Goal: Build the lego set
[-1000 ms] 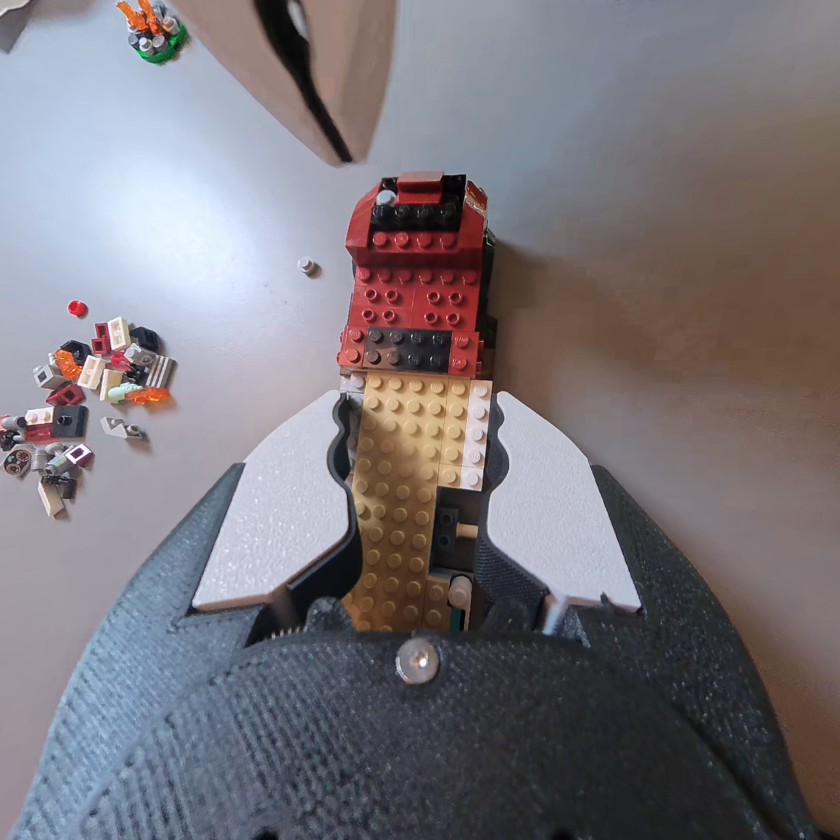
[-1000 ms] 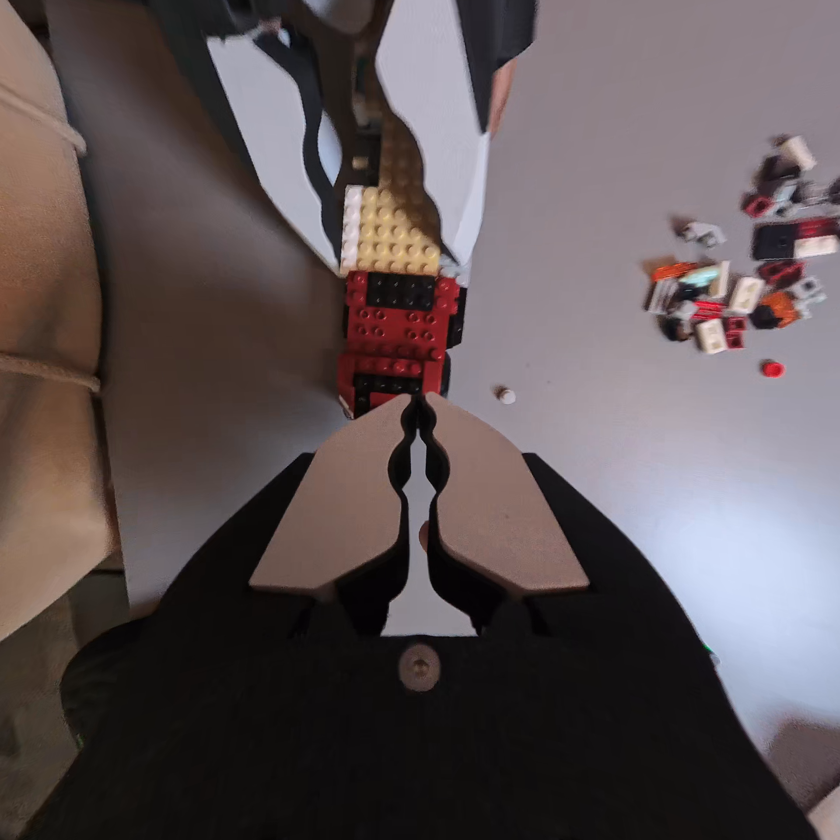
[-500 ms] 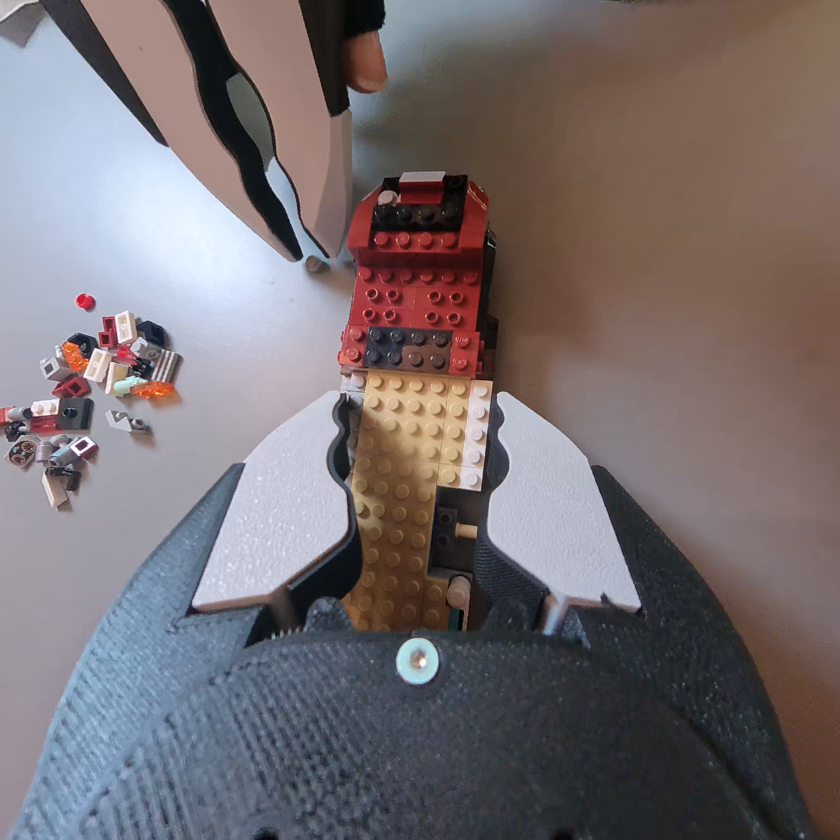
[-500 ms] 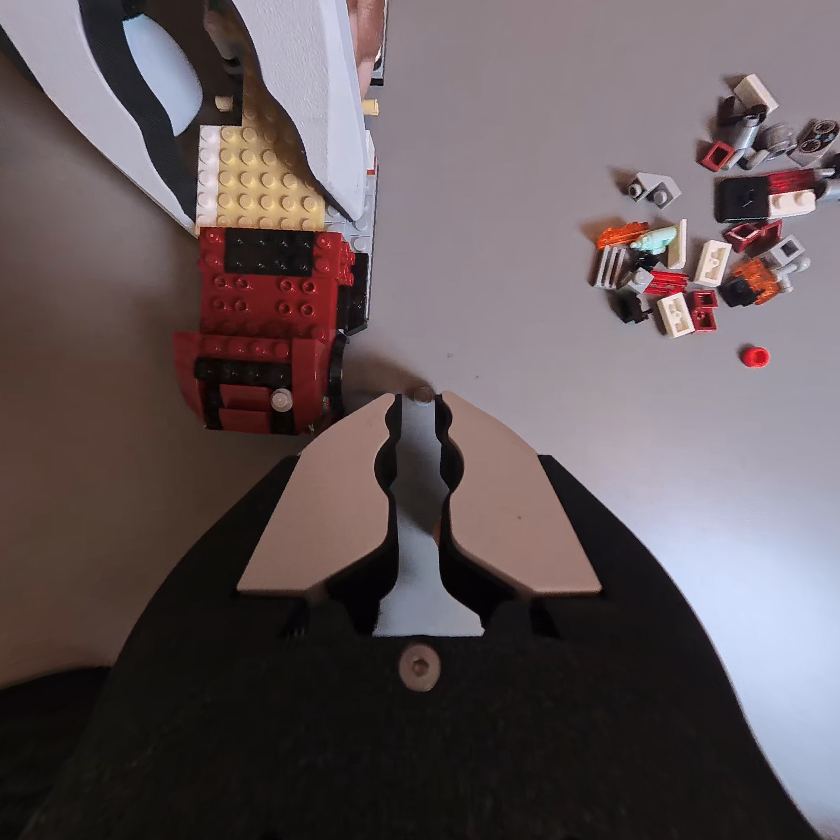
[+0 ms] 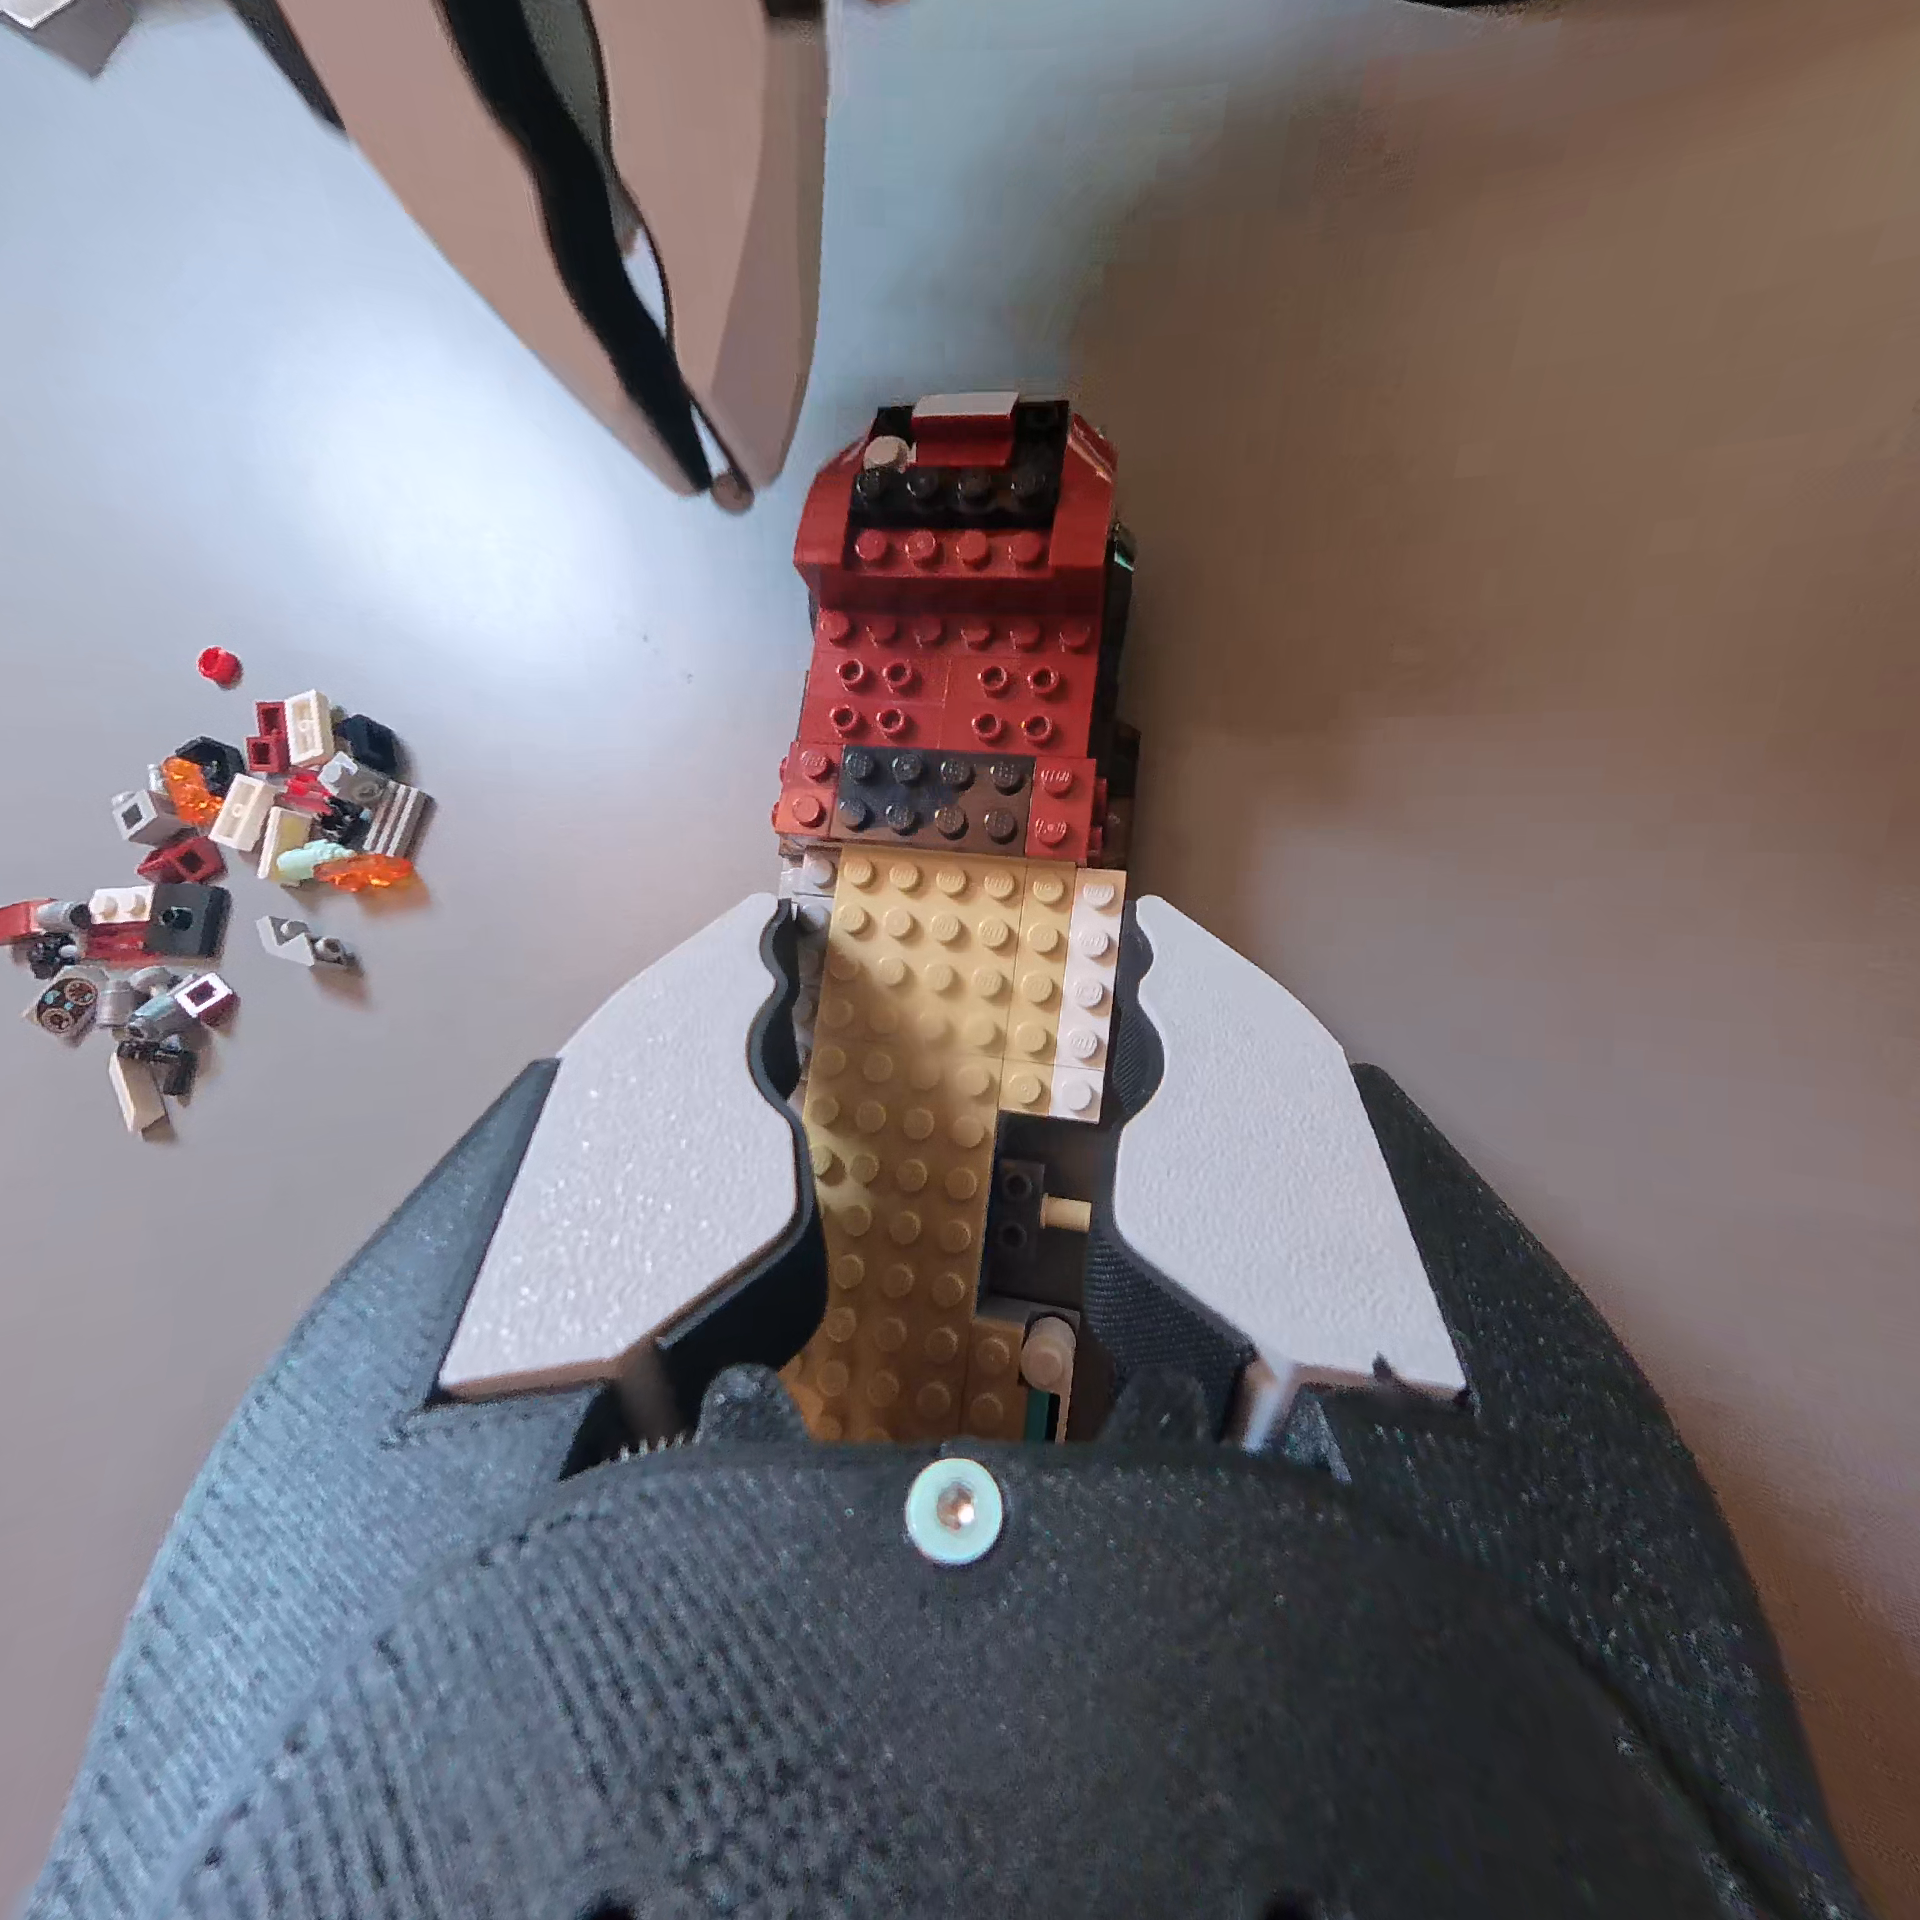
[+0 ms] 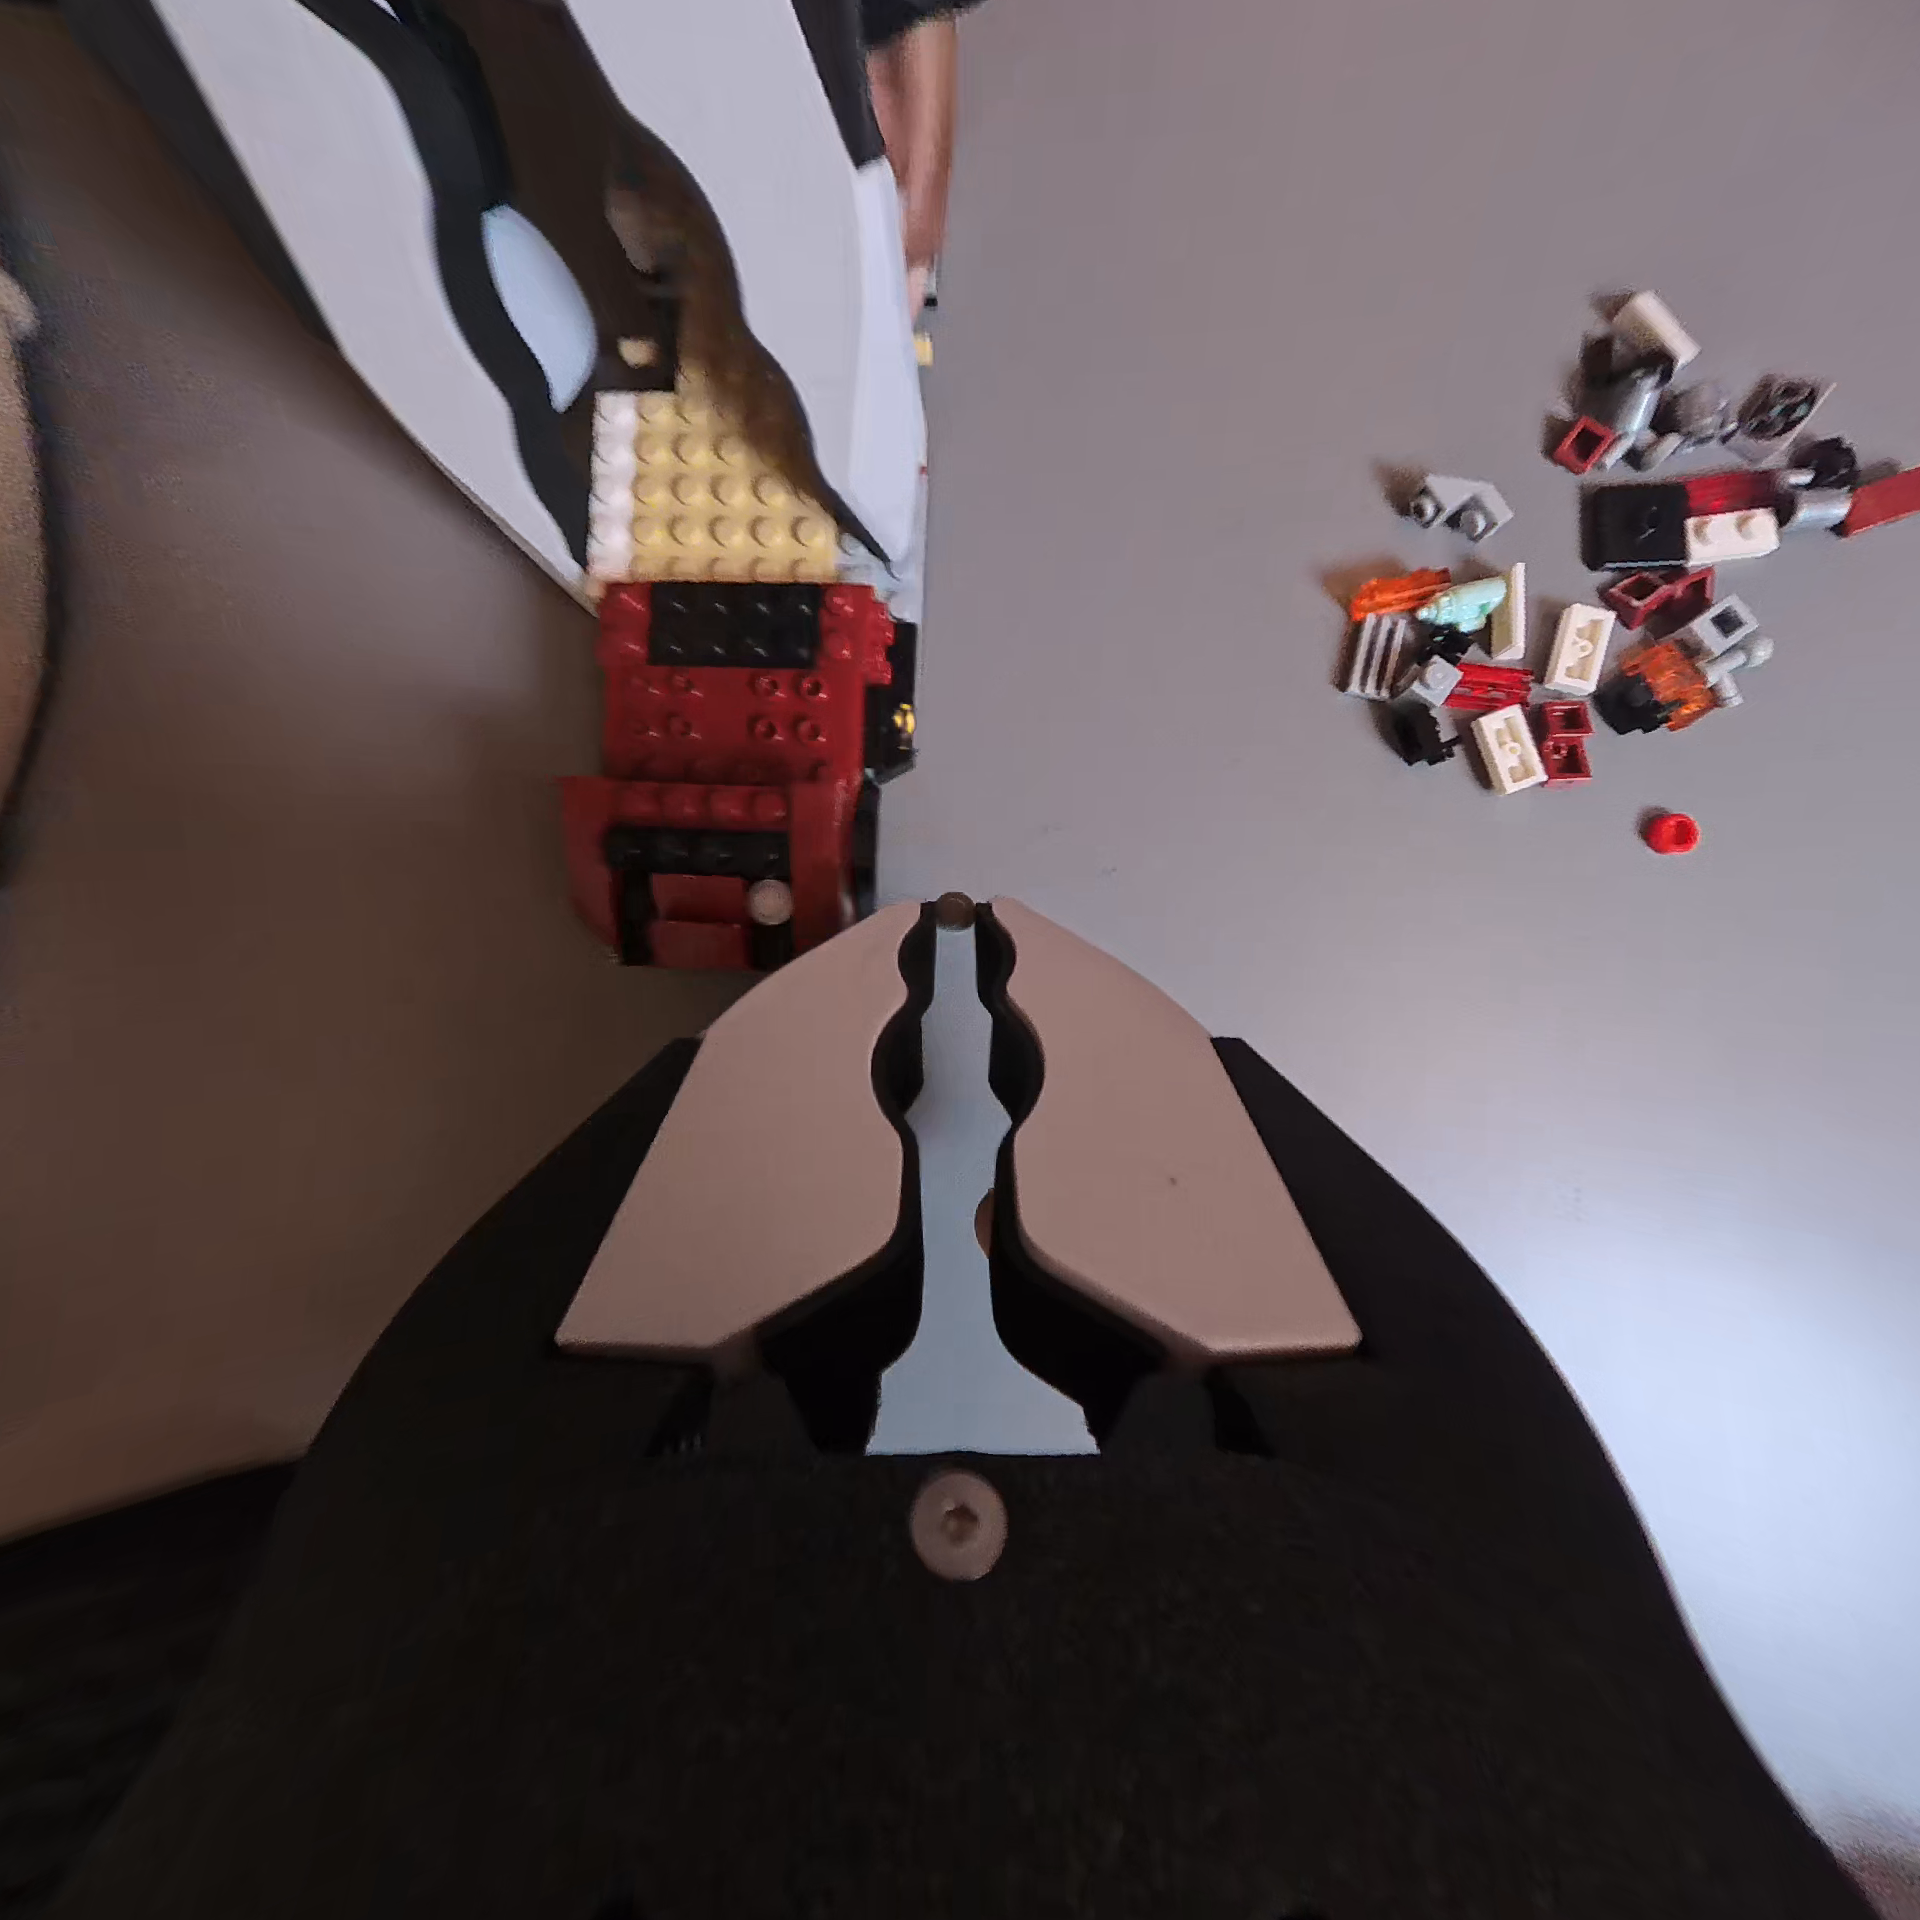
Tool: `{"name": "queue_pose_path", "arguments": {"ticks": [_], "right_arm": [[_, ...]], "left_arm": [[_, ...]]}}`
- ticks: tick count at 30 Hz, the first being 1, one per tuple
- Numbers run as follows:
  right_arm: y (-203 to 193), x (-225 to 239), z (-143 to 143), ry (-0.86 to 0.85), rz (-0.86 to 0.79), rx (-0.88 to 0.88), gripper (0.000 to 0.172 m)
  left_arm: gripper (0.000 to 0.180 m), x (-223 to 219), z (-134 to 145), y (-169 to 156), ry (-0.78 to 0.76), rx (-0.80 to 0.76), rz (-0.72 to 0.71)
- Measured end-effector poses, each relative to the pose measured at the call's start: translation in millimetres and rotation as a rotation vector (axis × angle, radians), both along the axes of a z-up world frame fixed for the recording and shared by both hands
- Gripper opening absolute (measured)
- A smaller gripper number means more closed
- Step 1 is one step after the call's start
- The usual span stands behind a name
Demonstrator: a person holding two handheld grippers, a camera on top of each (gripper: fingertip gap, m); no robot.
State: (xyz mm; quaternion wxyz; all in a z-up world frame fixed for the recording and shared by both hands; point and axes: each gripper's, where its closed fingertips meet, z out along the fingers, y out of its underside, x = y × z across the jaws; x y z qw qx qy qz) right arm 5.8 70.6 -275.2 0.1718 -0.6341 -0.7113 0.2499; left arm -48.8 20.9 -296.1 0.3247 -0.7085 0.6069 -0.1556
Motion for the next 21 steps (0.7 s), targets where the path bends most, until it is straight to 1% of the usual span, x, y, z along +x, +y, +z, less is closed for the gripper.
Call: {"name": "queue_pose_path", "arguments": {"ticks": [3, 8, 13, 21], "right_arm": [[-18, 5, 18, 0.048, 0.001, 0.009, 0.007], [-44, 7, 15, 0.046, 0.026, 0.062, 0.007], [-49, 6, 9, 0.034, 0.030, 0.077, 0.007], [-49, 6, 8, 0.019, 0.036, 0.087, 0.008]], "left_arm": [[0.059, 0, 0, 1, 0.005, 0.003, 0.013], [0.059, 1, 0, 1, 0.012, 0.009, 0.026], [0.059, 1, 0, 1, 0.012, 0.009, 0.034], [0.059, 1, 0, 1, 0.008, 0.008, 0.033]]}}
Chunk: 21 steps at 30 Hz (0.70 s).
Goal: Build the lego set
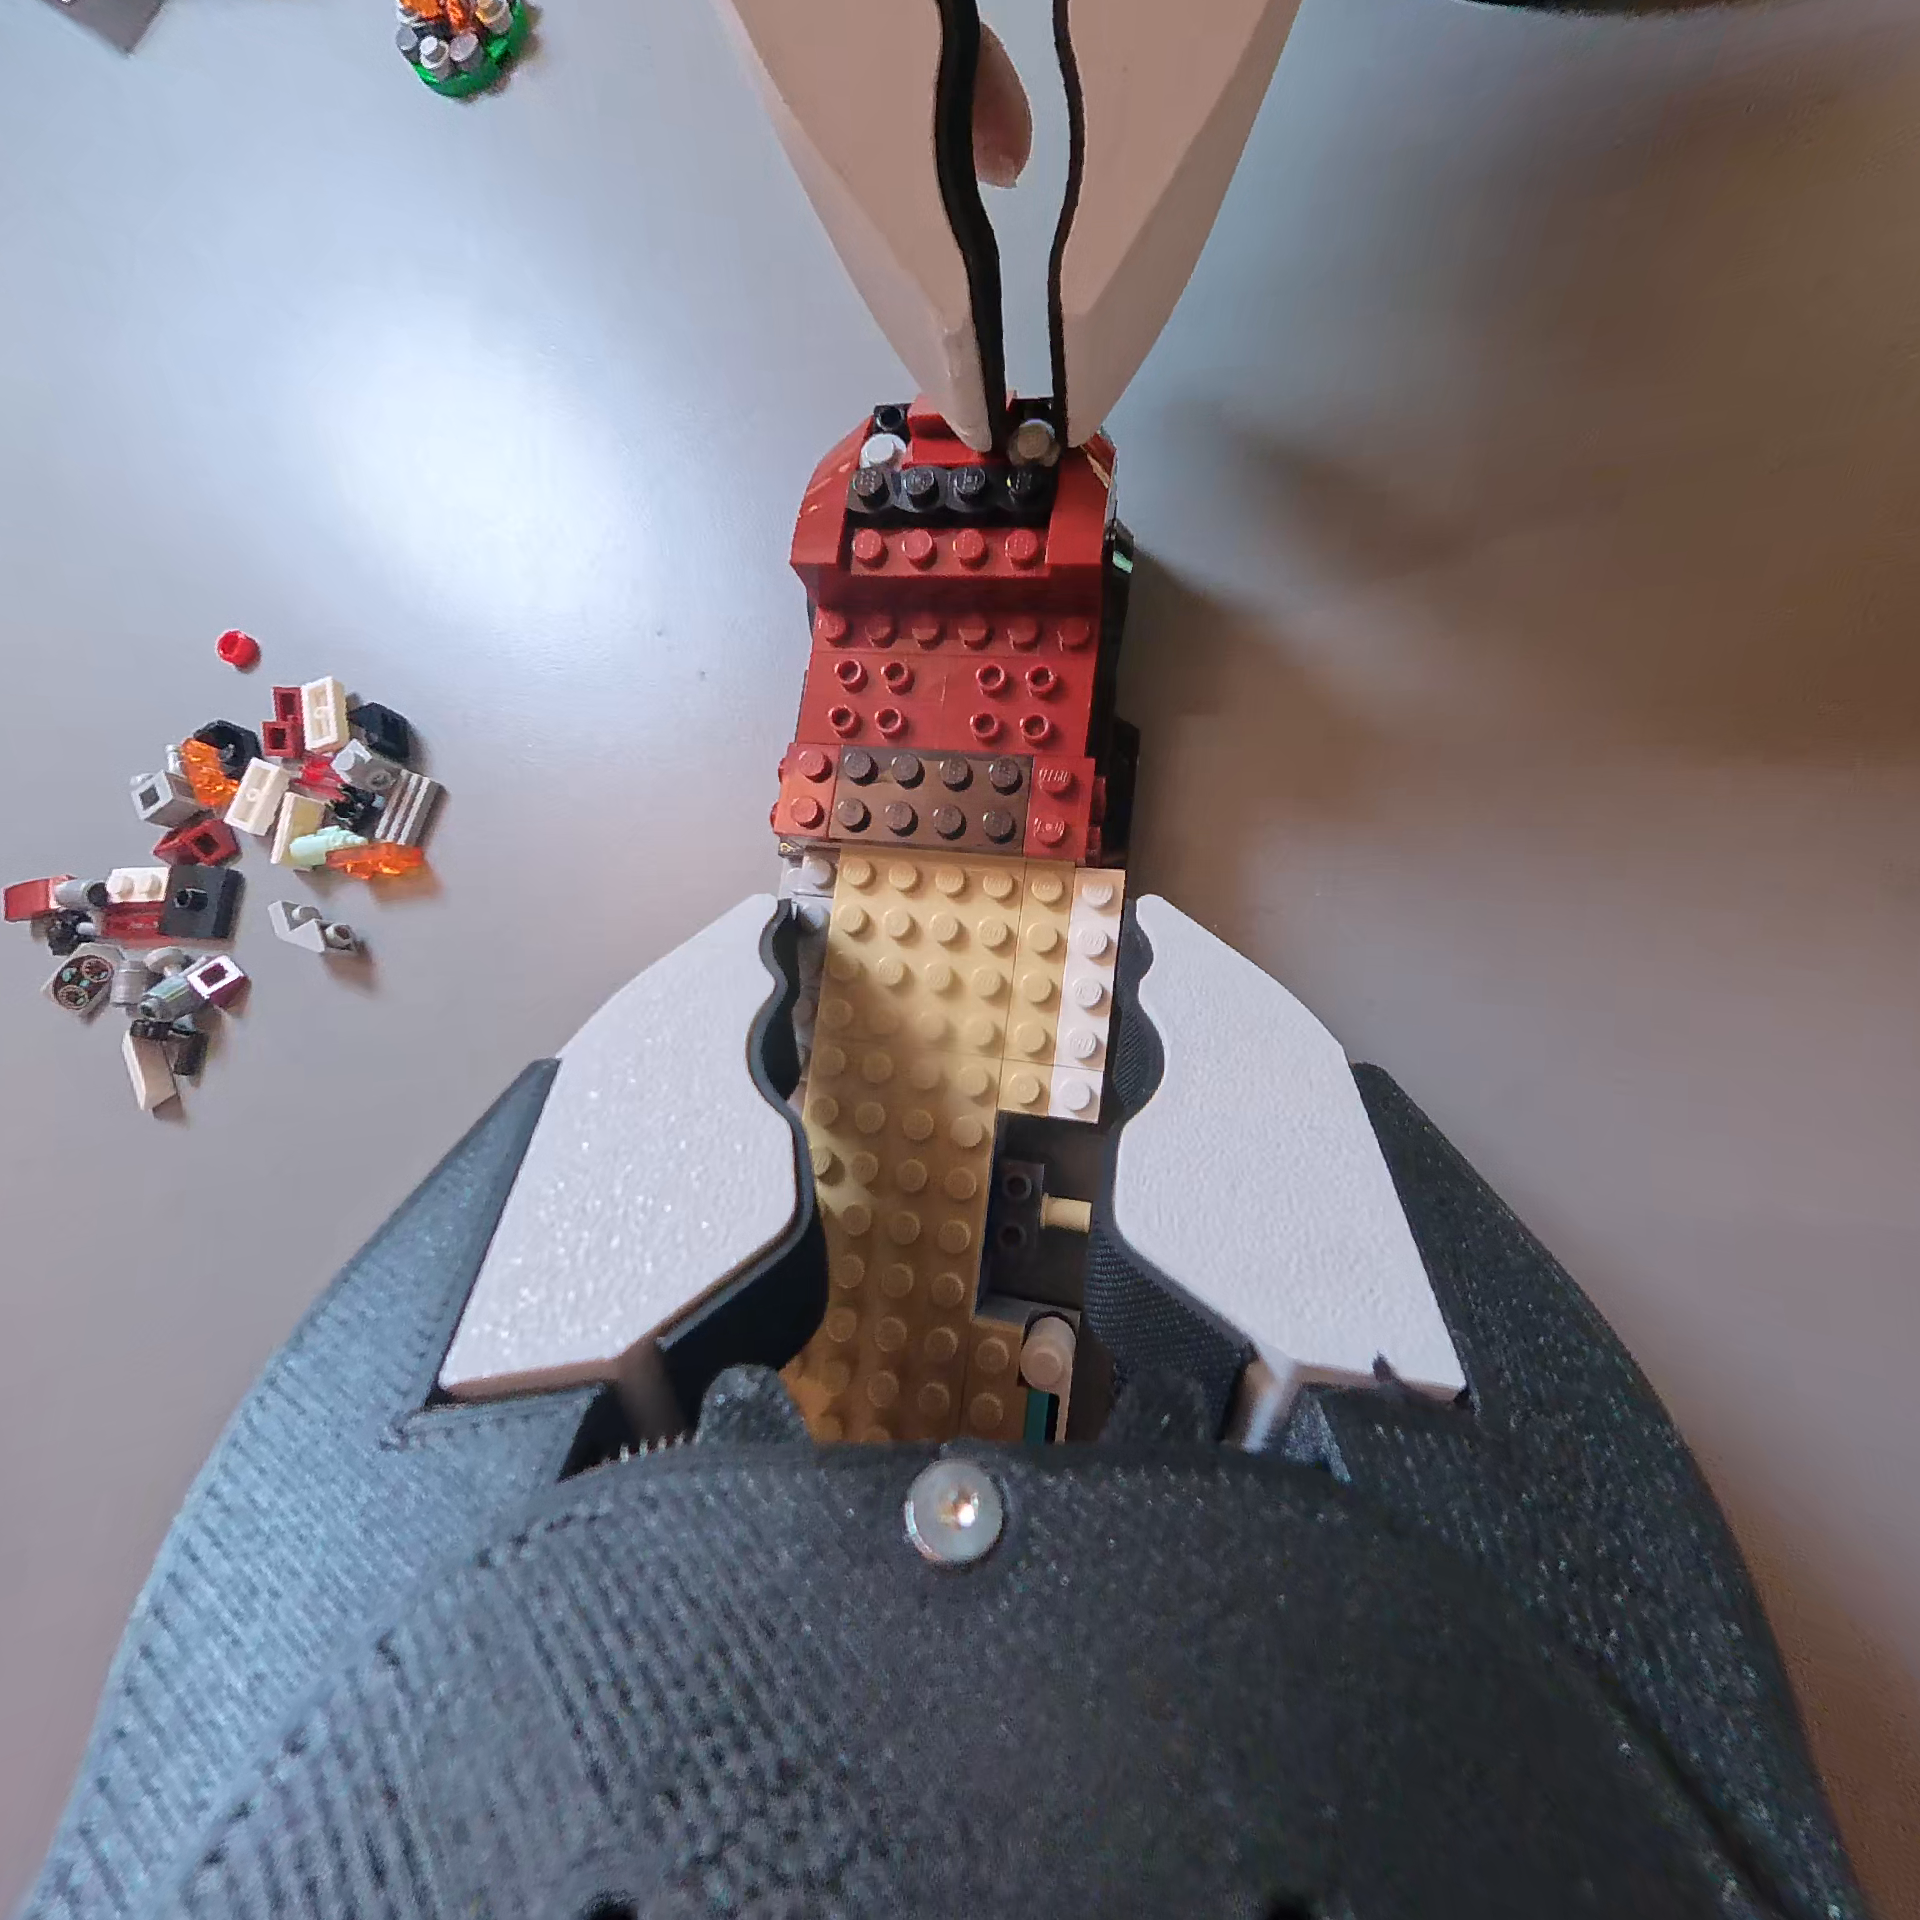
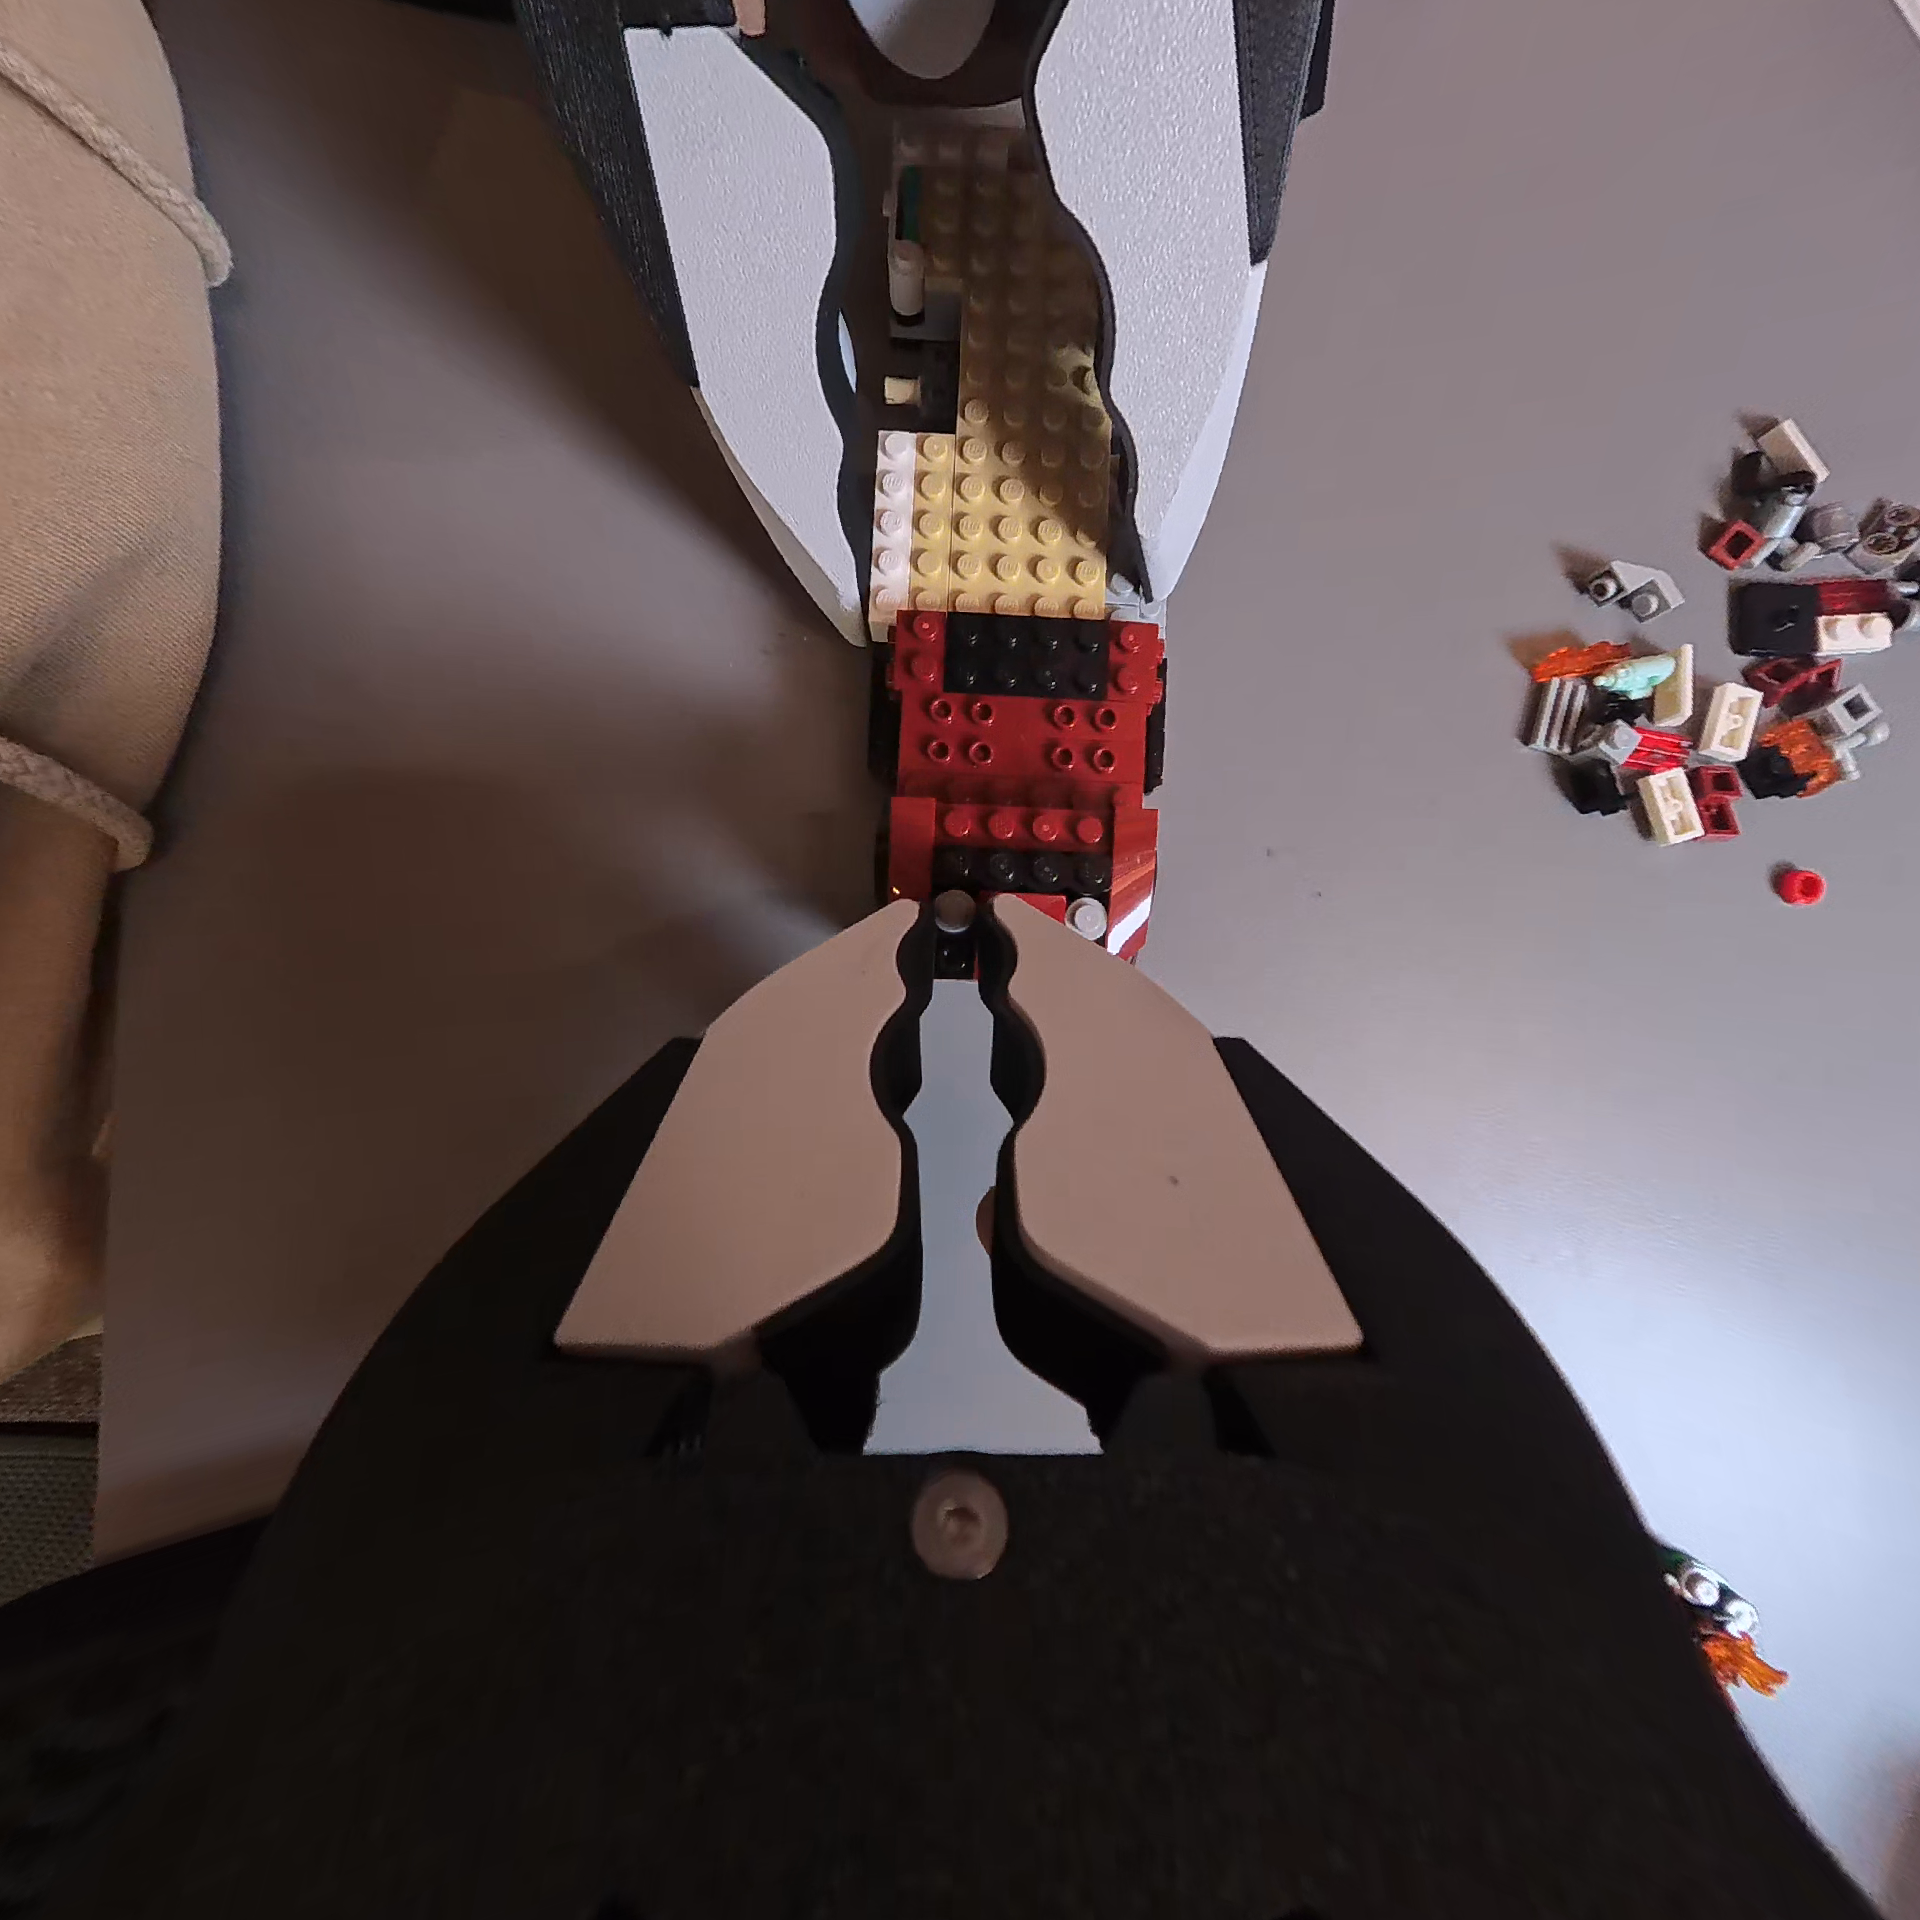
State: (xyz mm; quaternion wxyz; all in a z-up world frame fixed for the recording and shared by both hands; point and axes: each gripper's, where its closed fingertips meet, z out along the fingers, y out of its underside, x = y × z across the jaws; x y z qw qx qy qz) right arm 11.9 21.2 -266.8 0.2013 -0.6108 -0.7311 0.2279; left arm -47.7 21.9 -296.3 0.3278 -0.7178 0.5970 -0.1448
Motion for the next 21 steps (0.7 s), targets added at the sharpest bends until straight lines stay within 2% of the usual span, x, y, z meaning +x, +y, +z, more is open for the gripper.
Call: {"name": "queue_pose_path", "arguments": {"ticks": [12, 21], "right_arm": [[-0.7, 1.9, 4.7, 0.032, -0.015, -0.013, 0.009], [-3.0, 4.0, 2.4, 0.027, -0.006, -0.006, 0.000]], "left_arm": [[0.059, -0.1, -0.1, -0.4, -0.002, -0.001, -0.004], [0.059, -0.1, -0.1, -0.3, -0.002, -0.001, -0.005]]}}
